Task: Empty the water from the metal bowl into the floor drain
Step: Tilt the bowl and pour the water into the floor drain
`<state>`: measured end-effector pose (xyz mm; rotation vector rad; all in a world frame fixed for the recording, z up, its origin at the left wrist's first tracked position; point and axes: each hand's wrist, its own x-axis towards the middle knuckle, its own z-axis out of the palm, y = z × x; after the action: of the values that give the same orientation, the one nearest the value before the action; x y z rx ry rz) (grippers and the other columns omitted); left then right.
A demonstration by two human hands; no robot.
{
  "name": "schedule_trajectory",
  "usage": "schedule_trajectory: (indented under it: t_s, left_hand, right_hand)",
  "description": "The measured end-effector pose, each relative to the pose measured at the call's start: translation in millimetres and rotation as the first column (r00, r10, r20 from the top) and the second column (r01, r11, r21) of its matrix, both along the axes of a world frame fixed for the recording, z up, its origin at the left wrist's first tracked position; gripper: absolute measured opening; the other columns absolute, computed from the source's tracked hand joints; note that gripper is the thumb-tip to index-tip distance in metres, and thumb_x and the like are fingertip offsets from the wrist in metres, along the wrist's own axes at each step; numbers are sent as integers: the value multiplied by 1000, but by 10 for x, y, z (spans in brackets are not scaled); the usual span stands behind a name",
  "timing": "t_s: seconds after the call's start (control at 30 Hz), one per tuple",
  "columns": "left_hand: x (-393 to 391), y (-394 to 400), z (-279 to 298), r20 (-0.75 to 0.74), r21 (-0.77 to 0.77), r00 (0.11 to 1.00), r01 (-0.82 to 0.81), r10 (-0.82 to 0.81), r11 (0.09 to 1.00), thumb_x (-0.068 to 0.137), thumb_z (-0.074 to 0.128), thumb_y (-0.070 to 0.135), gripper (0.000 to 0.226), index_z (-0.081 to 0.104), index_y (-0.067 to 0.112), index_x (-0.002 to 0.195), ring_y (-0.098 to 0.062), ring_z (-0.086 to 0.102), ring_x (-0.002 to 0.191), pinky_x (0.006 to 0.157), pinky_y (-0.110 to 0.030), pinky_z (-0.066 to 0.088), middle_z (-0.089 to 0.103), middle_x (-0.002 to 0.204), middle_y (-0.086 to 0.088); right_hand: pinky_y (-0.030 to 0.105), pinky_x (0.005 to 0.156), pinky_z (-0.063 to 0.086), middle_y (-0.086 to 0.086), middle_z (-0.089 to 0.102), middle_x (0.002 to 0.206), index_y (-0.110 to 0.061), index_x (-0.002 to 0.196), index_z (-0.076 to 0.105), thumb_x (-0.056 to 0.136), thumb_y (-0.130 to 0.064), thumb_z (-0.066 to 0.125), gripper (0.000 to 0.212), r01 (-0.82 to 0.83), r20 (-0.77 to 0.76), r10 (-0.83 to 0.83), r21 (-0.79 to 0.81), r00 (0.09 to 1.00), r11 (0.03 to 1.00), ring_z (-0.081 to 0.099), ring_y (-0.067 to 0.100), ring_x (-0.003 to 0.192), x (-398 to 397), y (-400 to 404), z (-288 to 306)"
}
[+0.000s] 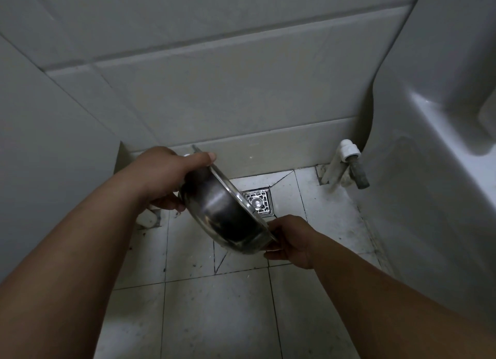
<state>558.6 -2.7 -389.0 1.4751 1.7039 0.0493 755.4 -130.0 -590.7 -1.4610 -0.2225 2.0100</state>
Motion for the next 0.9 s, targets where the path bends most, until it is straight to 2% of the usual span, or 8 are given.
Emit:
schedule_trajectory:
  t_s: [0.13,0.3,0.57,0.73,0.9]
  left_hand:
    - [-6,44,39,2,-9,1000,25,-25,1000,76,75,66,54,69,14,90,-46,79,70,79,-61,65,65,111,-10]
    - [-17,131,71,-20,-42,999,32,-33,999,75,75,67,54,67,16,91,-43,79,65,81,-58,65,61,128,-13]
    - [27,232,94,-40,-59,998,55,-57,997,77,72,70,56,69,17,96,-36,78,56,53,-33,61,63,130,-11]
    - [93,250,138,-67,-44,993,91,-94,995,76,72,70,54,67,18,92,-34,76,54,55,-33,61,62,130,-14]
    - [188,273,146,-117,-20,988,101,-102,995,74,73,72,59,67,18,97,-34,77,53,42,-28,56,60,134,-13]
  right_hand:
    - [31,59,62,12,77,75,-1,100,64,90,-7,47,21,-11,-39,11,-3,999,1000,79,25,73,11,2,14]
    - [28,56,61,14,78,77,0,97,65,90,-6,46,21,-3,-84,3,-3,996,1000,80,28,75,21,7,40]
    - [27,59,61,13,79,78,-3,89,63,92,-4,42,21,-8,-112,9,14,994,1000,80,27,78,-6,0,109]
    - [27,59,62,16,80,84,2,99,65,92,-3,41,25,-6,-112,7,11,994,1000,81,27,81,-32,4,127]
    - [27,57,63,15,81,83,2,98,63,92,-3,40,24,11,-133,-9,13,991,1000,81,27,80,-41,-3,131]
